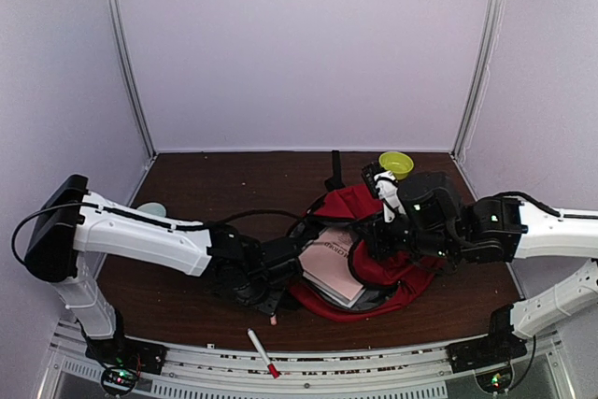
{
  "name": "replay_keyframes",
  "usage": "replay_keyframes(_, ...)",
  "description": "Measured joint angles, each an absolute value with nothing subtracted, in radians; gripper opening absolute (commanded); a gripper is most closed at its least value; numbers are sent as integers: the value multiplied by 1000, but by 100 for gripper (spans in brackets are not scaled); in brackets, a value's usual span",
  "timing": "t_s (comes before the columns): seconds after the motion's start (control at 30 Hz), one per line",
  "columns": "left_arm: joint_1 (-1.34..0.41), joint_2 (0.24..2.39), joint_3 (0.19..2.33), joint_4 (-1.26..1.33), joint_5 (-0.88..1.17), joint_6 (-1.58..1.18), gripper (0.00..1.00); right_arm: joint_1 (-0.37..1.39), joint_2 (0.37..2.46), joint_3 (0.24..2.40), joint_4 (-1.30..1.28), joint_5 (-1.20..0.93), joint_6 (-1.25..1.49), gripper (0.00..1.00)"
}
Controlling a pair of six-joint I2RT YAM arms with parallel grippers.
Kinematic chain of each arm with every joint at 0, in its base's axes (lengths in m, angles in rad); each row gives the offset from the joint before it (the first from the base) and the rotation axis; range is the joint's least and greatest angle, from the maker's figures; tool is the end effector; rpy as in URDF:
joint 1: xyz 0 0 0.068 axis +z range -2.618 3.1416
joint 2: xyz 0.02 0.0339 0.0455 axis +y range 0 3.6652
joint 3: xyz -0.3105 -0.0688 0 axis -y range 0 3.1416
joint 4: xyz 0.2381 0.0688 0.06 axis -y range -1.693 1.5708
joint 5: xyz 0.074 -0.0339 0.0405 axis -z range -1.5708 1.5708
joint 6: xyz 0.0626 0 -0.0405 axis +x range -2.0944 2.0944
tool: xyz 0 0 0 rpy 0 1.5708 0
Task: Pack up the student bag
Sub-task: Place the largest pocket of the student bag.
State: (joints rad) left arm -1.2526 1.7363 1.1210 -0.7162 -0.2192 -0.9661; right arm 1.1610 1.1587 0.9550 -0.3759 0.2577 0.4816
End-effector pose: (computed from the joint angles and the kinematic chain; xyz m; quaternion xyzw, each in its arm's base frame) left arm 0.1169 -0.3113 0.2001 0.1280 0.9786 -0.0579 0.1501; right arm 0.1156 0.2262 0.3349 -0.2331 0.8429 0.2682 0.4040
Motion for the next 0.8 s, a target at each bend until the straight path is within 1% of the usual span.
replay_keyframes(0.1,-1262,1660,1077,-713,-256,-915,43,1161,1170,955,-373,254,486,0)
replay_keyframes(0.13,-1266,1626,1066,-710,-274,-901,45,1161,1174,955,-373,251,487,0)
replay_keyframes(0.2,-1271,1553,1043,-702,-310,-868,55,1163,1182,955,-373,245,487,0)
replay_keyframes(0.23,-1271,1507,1025,-692,-327,-849,58,1165,1184,955,-373,242,487,0)
replay_keyframes(0.33,-1249,1389,986,-655,-334,-764,57,1168,1187,955,-380,232,487,0)
replay_keyframes(0.47,-1102,1317,982,-595,-252,-623,57,1171,1193,955,-404,213,486,0)
replay_keyframes(0.53,-1031,1312,985,-554,-198,-555,57,1177,1193,955,-415,194,485,0)
replay_keyframes(0.6,-1001,1322,1000,-523,-152,-484,56,1184,1193,955,-416,168,482,0)
replay_keyframes(0.7,-973,1376,1075,-507,-96,-392,55,1201,1198,955,-415,107,474,0)
replay_keyframes(0.8,-902,1431,1137,-450,8,-333,56,1237,1229,958,-418,46,466,0)
